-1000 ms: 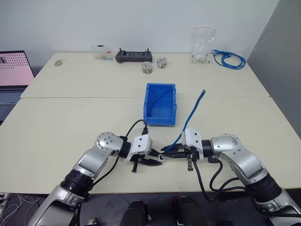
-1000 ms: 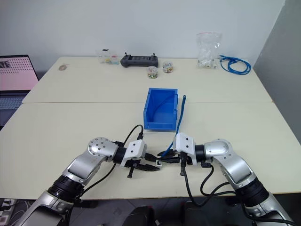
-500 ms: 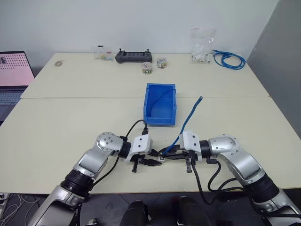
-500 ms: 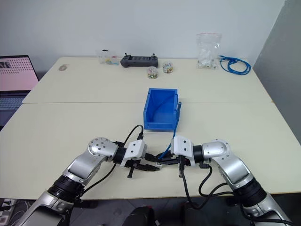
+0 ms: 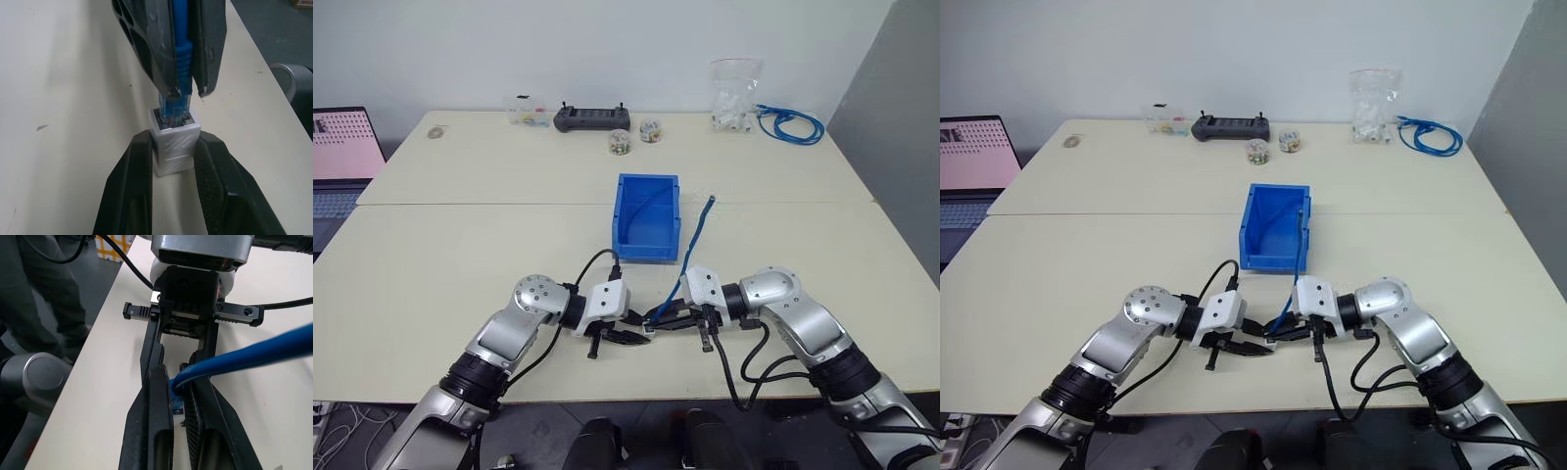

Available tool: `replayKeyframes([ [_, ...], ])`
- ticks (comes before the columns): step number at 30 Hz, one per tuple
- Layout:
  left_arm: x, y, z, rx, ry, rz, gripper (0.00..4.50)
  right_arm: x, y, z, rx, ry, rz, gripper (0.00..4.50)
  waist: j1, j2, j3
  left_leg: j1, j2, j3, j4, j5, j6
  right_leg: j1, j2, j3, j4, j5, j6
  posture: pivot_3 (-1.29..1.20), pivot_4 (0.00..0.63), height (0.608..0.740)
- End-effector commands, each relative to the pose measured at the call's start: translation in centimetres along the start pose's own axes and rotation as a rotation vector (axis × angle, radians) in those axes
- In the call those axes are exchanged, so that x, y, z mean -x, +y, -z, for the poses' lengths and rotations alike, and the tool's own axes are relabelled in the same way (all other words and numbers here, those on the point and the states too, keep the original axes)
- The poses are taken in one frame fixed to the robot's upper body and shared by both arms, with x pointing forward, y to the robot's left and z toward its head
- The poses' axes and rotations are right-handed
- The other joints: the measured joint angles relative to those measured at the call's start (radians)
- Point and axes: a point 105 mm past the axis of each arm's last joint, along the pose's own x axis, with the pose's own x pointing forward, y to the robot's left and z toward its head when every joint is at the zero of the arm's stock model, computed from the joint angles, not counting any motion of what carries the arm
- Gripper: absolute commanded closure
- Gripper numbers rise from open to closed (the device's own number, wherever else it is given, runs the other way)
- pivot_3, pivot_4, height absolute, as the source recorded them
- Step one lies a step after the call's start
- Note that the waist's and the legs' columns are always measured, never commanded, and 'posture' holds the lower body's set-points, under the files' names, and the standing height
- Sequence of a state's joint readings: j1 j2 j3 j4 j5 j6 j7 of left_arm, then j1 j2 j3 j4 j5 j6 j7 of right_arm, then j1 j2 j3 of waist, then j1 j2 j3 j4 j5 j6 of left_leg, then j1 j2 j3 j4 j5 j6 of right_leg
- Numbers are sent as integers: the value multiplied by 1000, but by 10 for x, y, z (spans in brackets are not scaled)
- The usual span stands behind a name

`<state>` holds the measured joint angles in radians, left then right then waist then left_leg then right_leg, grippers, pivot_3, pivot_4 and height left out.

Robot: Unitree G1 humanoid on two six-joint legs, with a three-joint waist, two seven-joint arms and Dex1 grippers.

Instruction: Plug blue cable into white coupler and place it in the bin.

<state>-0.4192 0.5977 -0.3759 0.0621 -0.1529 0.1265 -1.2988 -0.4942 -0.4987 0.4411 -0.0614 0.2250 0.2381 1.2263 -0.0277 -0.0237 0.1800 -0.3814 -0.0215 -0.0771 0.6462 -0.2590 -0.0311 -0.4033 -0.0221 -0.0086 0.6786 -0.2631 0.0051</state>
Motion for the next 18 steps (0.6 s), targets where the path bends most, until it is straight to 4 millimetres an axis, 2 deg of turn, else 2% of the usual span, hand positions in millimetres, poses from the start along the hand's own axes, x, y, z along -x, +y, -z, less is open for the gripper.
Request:
replayKeyframes([
  [1,-6,-4,3,11,7,11,3637,-17,23,25,-110,87,-137,4464,0,0,-2,0,0,0,0,0,0,0,0,0,0,0,0,0,150,740],
  [4,-9,-3,3,11,3,10,3639,-19,24,35,-135,120,-146,4464,0,0,-8,1,0,0,0,0,0,1,0,0,0,0,0,0,150,740],
  [6,-9,-3,3,8,3,8,3639,-18,23,34,-130,111,-133,4464,0,1,-13,1,0,0,0,0,0,1,0,0,0,0,0,0,150,740],
  [11,0,4,9,15,16,-80,3639,-6,5,5,-108,17,-31,4464,0,3,-18,3,0,0,0,0,0,4,0,0,-1,0,0,0,150,740],
  [13,12,7,12,45,14,-131,2946,3,-4,-11,-96,-23,24,4465,0,3,-18,4,0,0,0,0,0,4,0,1,-1,0,0,0,150,740],
  [15,27,10,12,72,8,-185,2621,12,-13,-24,-85,-55,89,4465,-4,3,-17,3,0,-1,0,0,0,3,0,1,0,0,0,0,150,740],
  [18,47,12,3,130,-43,-265,2080,26,-24,-38,-104,-86,173,4465,-5,4,-16,-1,1,-1,0,0,0,-2,0,1,1,0,0,0,150,740],
])
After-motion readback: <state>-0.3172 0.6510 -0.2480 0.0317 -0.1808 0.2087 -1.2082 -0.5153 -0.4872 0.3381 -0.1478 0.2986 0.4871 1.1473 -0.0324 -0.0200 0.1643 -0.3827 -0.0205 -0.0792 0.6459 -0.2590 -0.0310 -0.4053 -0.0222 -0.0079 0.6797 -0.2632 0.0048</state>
